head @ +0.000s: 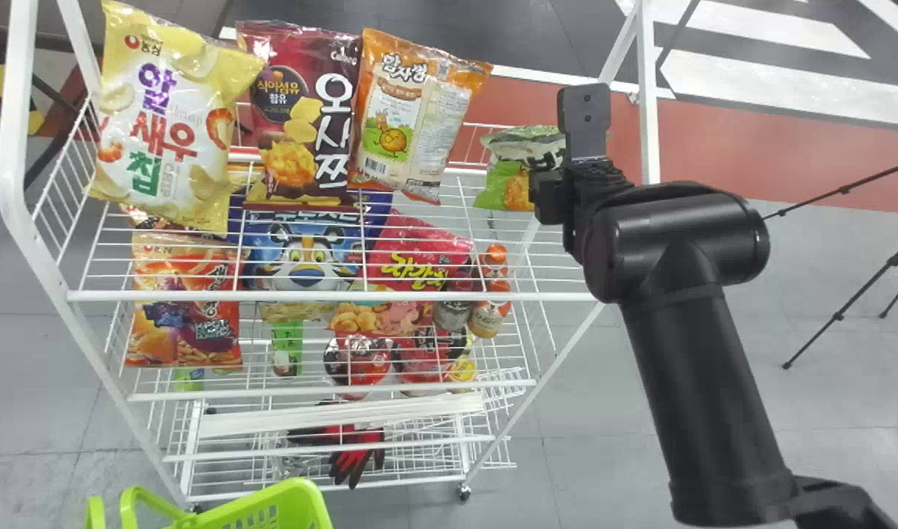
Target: Hold basket handle with left hand then pick Gkobukchip with right hand and place into basket
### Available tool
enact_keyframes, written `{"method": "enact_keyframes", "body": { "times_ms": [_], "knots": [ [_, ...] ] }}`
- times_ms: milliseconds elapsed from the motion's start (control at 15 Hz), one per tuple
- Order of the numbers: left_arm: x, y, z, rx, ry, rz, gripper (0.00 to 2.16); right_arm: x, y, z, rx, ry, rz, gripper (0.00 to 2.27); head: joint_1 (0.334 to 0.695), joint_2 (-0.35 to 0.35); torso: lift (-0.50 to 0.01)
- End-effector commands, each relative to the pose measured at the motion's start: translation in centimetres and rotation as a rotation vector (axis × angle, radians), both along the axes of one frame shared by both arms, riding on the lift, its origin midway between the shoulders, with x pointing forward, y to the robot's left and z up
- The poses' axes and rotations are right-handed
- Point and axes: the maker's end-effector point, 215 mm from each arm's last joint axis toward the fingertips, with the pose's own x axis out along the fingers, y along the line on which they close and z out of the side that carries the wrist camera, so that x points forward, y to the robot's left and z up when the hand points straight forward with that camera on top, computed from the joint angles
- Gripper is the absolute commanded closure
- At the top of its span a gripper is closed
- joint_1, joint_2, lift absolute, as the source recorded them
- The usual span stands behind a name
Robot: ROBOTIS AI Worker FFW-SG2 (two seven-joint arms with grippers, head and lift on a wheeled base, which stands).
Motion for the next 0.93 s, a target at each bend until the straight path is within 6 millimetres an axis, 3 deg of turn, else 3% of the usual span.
{"method": "enact_keyframes", "body": {
  "times_ms": [0,200,467,600,867],
  "knots": [
    [0.0,-0.1,0.1,-0.002,-0.001,-0.003,1.89,-1.2,1.7,2.4,0.012,-0.037,0.031,2.25,0.695,-0.255,0.0],
    [-0.2,-0.2,0.0,-0.003,0.002,-0.004,1.89,-3.4,4.0,4.0,0.028,-0.042,0.069,2.25,0.695,-0.239,0.0],
    [-0.1,-0.3,0.1,-0.002,-0.001,-0.008,1.89,-9.5,7.6,3.2,0.051,0.071,0.14,2.25,0.695,-0.205,0.0],
    [-0.2,-0.5,0.1,-0.003,-0.001,-0.01,1.89,-13.8,9.2,1.3,0.079,0.174,0.183,2.25,0.695,-0.19,0.0],
    [0.0,-0.9,0.4,-0.009,-0.009,-0.019,1.89,-19.6,12.6,-1.6,0.124,0.289,0.268,2.25,0.695,-0.163,0.0]
  ]
}}
